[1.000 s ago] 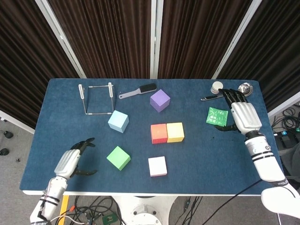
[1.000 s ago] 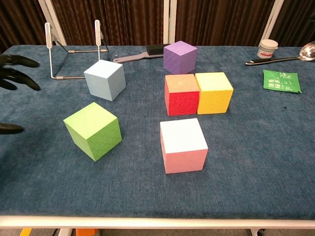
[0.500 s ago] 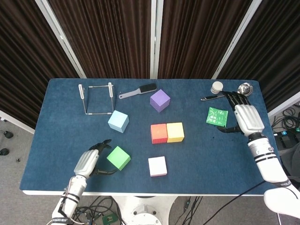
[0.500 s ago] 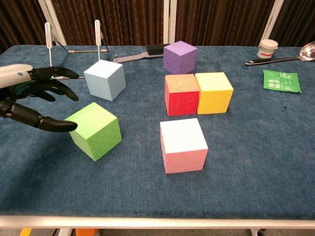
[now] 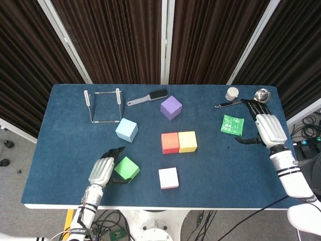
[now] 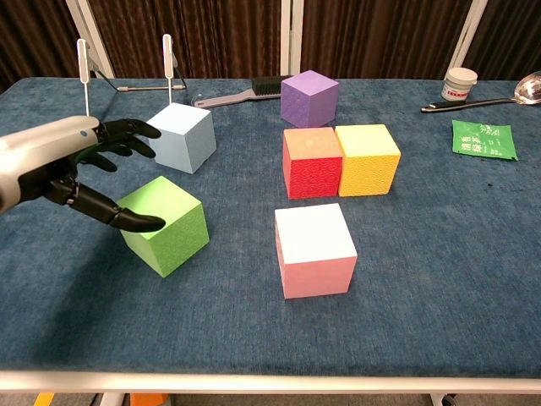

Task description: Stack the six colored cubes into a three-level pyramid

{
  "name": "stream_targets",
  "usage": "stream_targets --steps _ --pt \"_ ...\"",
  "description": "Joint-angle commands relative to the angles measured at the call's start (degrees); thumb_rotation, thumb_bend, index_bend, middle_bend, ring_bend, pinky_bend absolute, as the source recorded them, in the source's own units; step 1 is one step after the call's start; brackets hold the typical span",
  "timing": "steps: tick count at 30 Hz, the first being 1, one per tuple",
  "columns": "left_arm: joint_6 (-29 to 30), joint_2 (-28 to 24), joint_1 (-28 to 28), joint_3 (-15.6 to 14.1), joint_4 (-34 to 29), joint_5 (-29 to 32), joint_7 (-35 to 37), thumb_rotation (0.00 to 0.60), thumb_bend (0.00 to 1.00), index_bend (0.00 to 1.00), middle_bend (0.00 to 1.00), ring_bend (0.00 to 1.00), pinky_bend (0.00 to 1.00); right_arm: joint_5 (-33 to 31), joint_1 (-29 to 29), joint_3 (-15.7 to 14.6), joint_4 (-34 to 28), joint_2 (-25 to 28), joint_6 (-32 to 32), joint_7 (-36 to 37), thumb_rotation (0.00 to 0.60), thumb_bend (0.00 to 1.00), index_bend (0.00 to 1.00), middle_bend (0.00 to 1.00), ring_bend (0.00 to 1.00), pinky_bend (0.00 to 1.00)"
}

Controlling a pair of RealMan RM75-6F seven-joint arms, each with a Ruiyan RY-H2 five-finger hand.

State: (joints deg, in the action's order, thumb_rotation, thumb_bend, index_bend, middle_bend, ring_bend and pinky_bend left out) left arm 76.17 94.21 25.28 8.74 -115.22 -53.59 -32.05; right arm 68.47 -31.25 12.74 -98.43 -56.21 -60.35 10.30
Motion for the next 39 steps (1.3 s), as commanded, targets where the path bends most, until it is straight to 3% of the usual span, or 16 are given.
stream_targets --steps 1,7,20,27,32,39 --pt "0.49 0.4 0.46 -0.19 0.0 0.74 -1.33 0.534 0.0 0.1 0.12 0.05 0.15 0.67 0.31 0.08 0.47 0.05 0.09 0.84 0.6 0.0 0.0 0.06 0.0 0.0" --pt "0.9 1.6 1.25 -0.48 0.06 1.93 -2.98 0.589 0.0 0.1 0.1 0.05 0.15 1.89 0.55 0.05 1.19 -0.46 0.4 2.03 0.6 0.0 0.0 0.06 0.0 0.0" --pt "1.2 4.35 2.47 0.78 2.7 3.76 -2.65 0.6 0.0 0.1 0.08 0.05 0.15 2.63 0.91 0.03 2.46 -1.03 1.46 3.55 0.6 0.0 0.0 0.06 0.0 0.0" --pt "0.28 4.27 2.45 0.8 3.23 4.07 -0.6 0.6 0.0 0.1 0.09 0.18 0.15 2.69 0.96 0.03 3.0 -1.21 2.26 4.29 0.6 0.0 0.0 0.06 0.0 0.0" --pt "-0.32 4.22 2.57 0.71 3.82 3.83 0.5 0.6 0.0 0.1 0.09 0.21 0.16 2.55 0.88 -0.03 3.13 -1.15 3.13 4.5 0.6 0.0 0.0 0.06 0.0 0.0" --pt "-1.1 4.12 2.82 0.67 4.12 4.56 1.25 0.6 0.07 0.1 0.11 0.31 0.19 2.13 0.92 -0.07 3.46 -1.26 3.84 4.56 0.6 0.0 0.0 0.06 0.0 0.0"
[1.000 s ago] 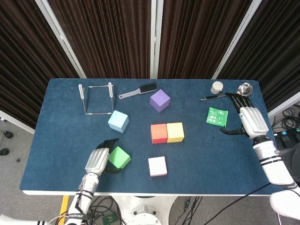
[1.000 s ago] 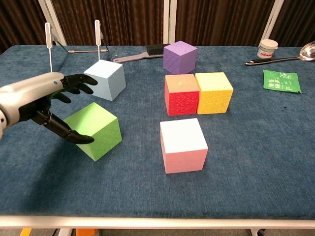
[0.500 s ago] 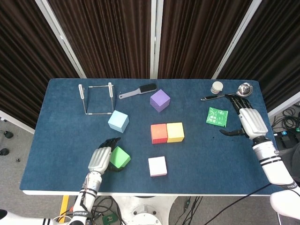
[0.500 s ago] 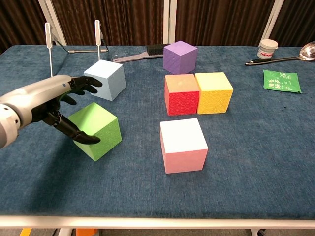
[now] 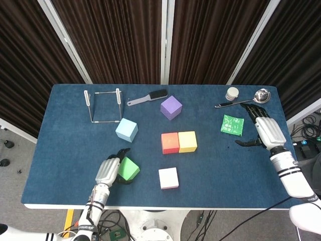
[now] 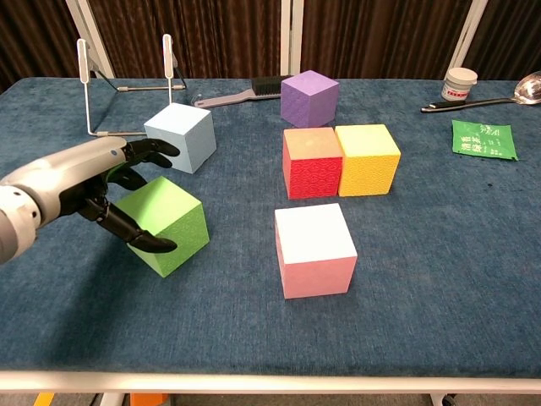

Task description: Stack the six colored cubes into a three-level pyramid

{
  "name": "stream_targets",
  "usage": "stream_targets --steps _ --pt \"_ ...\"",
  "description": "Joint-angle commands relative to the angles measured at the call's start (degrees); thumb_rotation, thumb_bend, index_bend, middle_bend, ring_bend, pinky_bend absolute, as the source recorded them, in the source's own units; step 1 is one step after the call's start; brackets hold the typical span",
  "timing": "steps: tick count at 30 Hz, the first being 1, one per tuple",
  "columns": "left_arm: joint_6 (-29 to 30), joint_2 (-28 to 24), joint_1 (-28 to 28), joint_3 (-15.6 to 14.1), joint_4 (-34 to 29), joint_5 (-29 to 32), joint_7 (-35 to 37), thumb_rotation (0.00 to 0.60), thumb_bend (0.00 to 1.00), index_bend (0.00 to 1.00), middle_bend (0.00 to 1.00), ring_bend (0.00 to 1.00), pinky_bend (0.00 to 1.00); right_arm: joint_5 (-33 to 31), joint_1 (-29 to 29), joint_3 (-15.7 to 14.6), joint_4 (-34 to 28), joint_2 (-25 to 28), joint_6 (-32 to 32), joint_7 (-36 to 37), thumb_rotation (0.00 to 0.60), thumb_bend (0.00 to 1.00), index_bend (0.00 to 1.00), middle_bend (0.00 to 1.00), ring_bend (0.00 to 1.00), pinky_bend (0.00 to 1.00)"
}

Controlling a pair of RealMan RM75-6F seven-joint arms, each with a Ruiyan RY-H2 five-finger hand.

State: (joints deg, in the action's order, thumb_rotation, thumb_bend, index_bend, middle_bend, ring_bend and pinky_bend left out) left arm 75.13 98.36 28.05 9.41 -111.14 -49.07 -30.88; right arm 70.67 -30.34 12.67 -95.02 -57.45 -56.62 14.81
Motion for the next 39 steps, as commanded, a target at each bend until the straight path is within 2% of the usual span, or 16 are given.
stream_targets --steps 1,11,14,19,25,28,33,39 --pt "-0.07 -0.06 0.1 -0.01 0.09 0.04 0.08 0.6 0.09 0.1 0.11 0.32 0.19 -0.12 0.01 -0.01 0.13 -0.03 0.23 0.08 0.6 0.0 0.0 0.06 0.0 0.0" --pt "-0.86 -1.16 0.37 -0.51 0.19 -0.85 0.94 0.6 0.17 0.11 0.13 0.35 0.2 -0.07 0.0 0.06 0.38 -0.23 0.78 0.38 0.6 0.0 0.0 0.06 0.0 0.0" --pt "-1.56 -2.13 0.28 -0.96 0.73 -2.77 2.35 0.6 0.19 0.11 0.13 0.35 0.2 0.05 0.1 0.17 0.26 -0.03 0.62 0.41 0.6 0.0 0.0 0.06 0.0 0.0" --pt "-6.18 -6.51 0.22 -3.15 3.61 -11.46 9.72 0.6 0.19 0.11 0.13 0.35 0.21 0.32 0.75 0.42 -0.11 0.82 -0.46 0.61 0.6 0.0 0.0 0.07 0.0 0.0" --pt "-12.79 -12.74 1.35 -5.25 9.97 -24.35 24.13 0.6 0.19 0.11 0.13 0.35 0.22 0.11 1.64 0.53 -0.36 1.7 -1.27 1.02 0.6 0.0 0.0 0.07 0.0 0.0" --pt "-14.51 -14.04 2.19 -5.63 13.37 -28.63 30.56 0.6 0.19 0.11 0.13 0.35 0.22 -0.08 1.78 0.45 -0.45 1.84 -1.13 0.83 0.6 0.0 0.0 0.07 0.0 0.0" --pt "-17.29 -15.4 3.97 -6.39 17.9 -33.28 38.37 0.6 0.19 0.11 0.13 0.32 0.23 -0.5 1.68 0.48 -0.49 1.72 -0.77 0.3 0.6 0.0 0.0 0.07 0.0 0.0" --pt "-17.54 -15.52 5.19 -7.47 21.34 -37.25 41.59 0.6 0.19 0.11 0.13 0.19 0.2 -1.04 1.37 0.47 0.03 1.0 -0.08 -0.12 0.6 0.0 0.0 0.07 0.0 0.0"
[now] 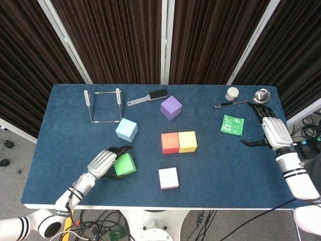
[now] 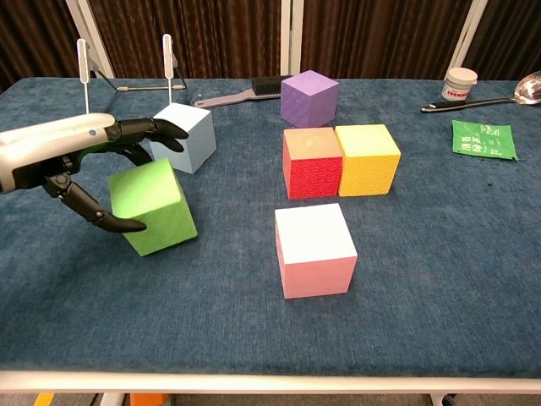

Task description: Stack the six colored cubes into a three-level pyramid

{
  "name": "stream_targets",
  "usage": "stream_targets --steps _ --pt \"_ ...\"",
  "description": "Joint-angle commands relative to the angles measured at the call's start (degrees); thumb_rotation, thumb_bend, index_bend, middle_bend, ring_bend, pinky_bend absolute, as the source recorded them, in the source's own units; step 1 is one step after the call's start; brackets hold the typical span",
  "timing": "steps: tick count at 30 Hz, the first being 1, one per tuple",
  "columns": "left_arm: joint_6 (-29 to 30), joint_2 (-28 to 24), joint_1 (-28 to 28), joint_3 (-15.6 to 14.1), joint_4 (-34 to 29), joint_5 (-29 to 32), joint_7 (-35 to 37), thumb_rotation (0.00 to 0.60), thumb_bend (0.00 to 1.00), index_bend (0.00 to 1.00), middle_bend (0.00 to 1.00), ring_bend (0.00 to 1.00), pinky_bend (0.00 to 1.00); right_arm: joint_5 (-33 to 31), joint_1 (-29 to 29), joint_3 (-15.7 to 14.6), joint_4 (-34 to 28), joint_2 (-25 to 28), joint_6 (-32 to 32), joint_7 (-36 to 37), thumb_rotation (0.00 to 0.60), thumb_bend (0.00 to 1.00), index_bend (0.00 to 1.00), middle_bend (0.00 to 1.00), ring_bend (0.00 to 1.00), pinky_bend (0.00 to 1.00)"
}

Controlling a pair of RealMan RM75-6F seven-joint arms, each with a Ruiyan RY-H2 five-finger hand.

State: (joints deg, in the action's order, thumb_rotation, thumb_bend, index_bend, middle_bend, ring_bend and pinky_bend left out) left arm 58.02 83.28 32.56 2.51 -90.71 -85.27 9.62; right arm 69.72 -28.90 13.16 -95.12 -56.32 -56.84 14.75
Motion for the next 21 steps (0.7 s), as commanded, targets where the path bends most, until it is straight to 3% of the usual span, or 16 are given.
stream_targets --steps 1,11,21 --pt "-0.24 -0.48 0.73 -0.63 1.22 -1.3 1.05 0.6 0.18 0.11 0.13 0.16 0.19 -0.16 -0.13 0.0 0.27 -0.26 0.26 -0.07 0.6 0.0 0.0 0.07 0.0 0.0" --pt "1.35 -0.43 -1.34 0.09 -1.44 4.36 -3.84 0.6 0.09 0.1 0.15 0.12 0.17 0.4 0.18 -0.06 0.7 -0.71 -0.05 0.46 0.6 0.0 0.0 0.07 0.0 0.0" --pt "2.72 0.2 -2.77 1.48 -3.33 9.85 -8.72 0.6 0.09 0.1 0.3 0.12 0.17 0.79 0.49 -0.24 1.52 -1.12 0.04 1.37 0.6 0.0 0.0 0.07 0.0 0.0"
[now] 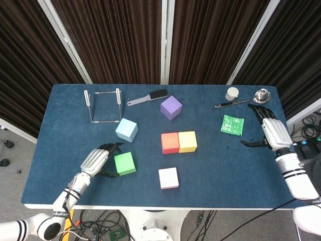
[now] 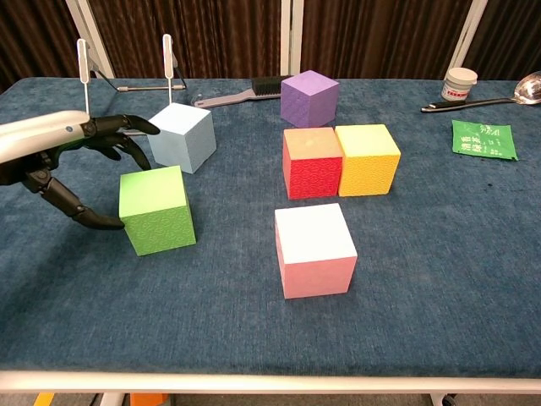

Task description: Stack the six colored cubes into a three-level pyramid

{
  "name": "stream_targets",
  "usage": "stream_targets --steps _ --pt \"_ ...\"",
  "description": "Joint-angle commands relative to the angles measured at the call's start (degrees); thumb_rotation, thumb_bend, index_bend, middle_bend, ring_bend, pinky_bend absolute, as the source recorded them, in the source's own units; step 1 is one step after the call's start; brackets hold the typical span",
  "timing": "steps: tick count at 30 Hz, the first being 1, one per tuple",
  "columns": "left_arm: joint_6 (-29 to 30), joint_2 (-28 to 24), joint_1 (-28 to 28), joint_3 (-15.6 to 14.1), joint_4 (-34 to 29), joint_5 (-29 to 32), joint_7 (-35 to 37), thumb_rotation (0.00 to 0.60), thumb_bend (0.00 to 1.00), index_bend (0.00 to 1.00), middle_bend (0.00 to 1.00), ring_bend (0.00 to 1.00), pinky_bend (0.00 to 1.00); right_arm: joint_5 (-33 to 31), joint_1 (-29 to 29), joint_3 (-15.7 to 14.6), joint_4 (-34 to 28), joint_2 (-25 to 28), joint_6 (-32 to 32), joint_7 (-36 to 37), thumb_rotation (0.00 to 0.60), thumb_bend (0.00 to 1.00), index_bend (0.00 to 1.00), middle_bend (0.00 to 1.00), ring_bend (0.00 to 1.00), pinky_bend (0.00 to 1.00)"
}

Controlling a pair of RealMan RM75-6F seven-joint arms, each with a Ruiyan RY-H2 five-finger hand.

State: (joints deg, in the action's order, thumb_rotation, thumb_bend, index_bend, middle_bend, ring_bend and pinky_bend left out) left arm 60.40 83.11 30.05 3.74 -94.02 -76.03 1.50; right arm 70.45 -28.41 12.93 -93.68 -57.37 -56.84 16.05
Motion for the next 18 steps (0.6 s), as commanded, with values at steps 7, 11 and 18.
stream_targets --steps 7,11,18 --pt "-0.17 1.26 -0.62 0.44 -0.78 2.44 -0.72 0.6 0.09 0.1 0.37 0.12 0.17 0.37 0.23 -0.05 0.42 -0.25 -0.16 0.51 0.6 0.0 0.0 0.07 0.0 0.0" --pt "0.39 2.2 -1.05 0.89 -0.87 3.12 -0.19 0.6 0.09 0.1 0.33 0.12 0.17 0.31 0.46 -0.14 0.79 -0.28 -0.2 0.76 0.6 0.0 0.0 0.07 0.0 0.0" --pt "-0.2 1.82 -1.15 1.84 -2.43 4.91 0.63 0.6 0.07 0.1 0.31 0.12 0.16 0.37 0.71 -0.22 1.32 -0.37 -0.21 1.06 0.6 0.0 0.0 0.07 0.0 0.0"
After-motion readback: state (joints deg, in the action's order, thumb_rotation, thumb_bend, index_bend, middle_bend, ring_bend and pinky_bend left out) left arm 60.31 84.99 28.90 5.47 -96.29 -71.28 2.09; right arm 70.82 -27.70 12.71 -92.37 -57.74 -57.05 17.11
